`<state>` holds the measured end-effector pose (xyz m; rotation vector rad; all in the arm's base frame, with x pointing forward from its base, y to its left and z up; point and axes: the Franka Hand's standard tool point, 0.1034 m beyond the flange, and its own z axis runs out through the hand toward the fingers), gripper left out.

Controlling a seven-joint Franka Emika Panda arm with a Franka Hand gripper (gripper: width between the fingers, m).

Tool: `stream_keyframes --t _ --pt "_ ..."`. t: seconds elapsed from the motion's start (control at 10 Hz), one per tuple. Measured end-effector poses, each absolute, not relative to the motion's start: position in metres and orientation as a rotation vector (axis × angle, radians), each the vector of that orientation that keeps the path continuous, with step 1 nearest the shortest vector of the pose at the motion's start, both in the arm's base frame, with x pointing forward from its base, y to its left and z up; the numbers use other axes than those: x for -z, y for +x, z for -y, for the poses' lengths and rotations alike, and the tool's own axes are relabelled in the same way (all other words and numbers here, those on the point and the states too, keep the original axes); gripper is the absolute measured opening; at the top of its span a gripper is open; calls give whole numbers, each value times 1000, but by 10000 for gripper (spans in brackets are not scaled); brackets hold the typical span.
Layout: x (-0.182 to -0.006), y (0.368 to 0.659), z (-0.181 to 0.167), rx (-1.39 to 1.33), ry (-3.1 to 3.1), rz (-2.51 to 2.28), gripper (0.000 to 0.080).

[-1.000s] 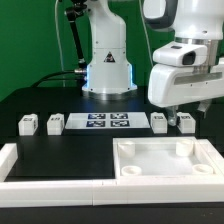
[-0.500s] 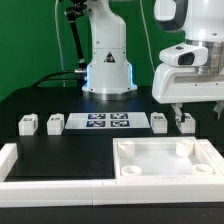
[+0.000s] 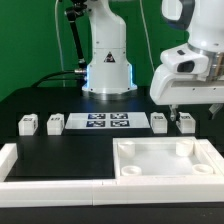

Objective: Assemble square table

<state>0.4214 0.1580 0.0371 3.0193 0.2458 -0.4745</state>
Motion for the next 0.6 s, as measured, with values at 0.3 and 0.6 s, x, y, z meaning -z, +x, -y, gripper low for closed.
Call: stream_keyframes --t 0.3,0.6 --pt "-36 415 -154 693 2935 -246 649" --pt "-33 402 -164 993 2793 -192 649"
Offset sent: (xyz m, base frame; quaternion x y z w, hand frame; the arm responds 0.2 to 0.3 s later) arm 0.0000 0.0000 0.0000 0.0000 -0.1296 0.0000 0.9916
